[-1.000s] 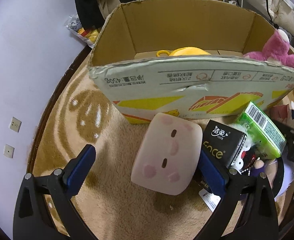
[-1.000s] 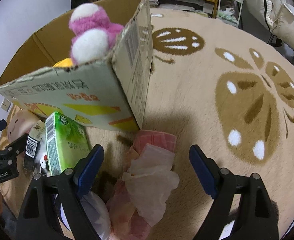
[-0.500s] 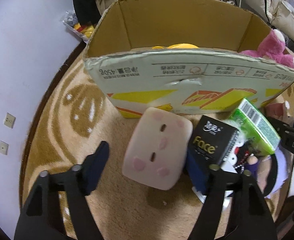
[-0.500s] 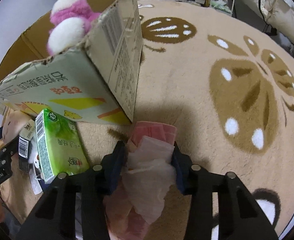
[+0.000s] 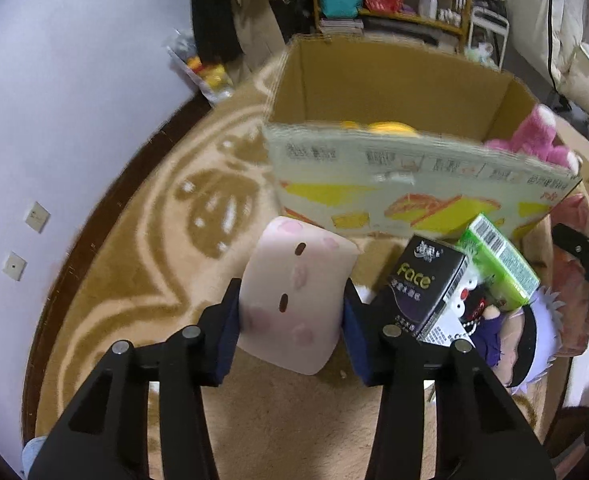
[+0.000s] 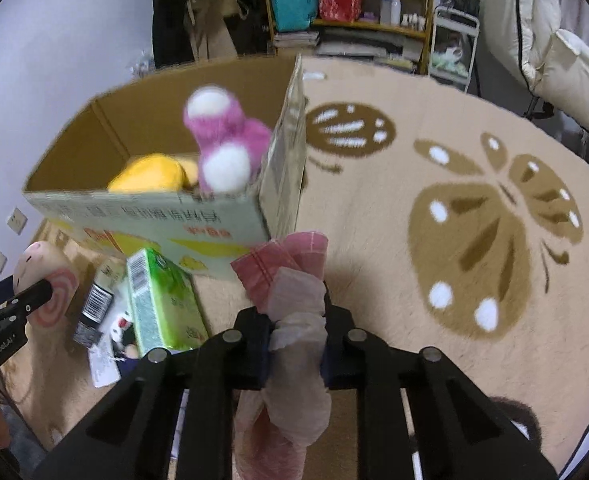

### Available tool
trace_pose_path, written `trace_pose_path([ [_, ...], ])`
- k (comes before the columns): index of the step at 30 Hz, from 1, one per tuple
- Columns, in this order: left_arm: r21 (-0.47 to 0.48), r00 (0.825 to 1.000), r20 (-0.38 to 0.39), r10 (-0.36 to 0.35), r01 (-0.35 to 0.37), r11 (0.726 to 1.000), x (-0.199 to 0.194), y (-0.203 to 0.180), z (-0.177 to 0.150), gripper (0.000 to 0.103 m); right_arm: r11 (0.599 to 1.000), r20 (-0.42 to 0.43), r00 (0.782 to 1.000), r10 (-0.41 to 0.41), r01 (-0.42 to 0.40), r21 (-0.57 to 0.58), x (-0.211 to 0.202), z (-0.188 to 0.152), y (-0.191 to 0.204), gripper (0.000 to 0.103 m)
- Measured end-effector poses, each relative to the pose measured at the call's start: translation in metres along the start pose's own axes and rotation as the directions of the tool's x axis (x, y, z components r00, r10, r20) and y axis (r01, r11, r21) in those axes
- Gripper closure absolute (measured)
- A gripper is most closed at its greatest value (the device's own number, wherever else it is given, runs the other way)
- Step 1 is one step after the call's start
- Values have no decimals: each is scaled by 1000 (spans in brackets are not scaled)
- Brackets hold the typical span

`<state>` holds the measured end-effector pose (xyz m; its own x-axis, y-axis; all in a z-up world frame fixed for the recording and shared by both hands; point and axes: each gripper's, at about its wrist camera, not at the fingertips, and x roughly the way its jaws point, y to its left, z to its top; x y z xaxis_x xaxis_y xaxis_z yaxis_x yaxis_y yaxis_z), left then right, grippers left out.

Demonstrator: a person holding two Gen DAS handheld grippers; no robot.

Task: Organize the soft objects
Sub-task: 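Carry the square plush with the left tool while the right tool carries the wrapped plush over the box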

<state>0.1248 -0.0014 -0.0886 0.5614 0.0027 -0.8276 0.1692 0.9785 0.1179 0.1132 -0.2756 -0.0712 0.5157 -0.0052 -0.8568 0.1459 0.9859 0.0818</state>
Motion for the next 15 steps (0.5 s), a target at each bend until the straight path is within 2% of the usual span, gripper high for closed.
trace_pose_path([
  [7, -13, 991, 129, 33, -31, 999, -36, 6, 2, 59, 1000, 129, 992, 8, -9, 9, -45, 6, -2, 84],
  [15, -26, 974, 218, 57, -53, 998, -62, 16, 4, 59, 998, 267, 963, 45, -35, -44, -91, 14, 7, 84],
])
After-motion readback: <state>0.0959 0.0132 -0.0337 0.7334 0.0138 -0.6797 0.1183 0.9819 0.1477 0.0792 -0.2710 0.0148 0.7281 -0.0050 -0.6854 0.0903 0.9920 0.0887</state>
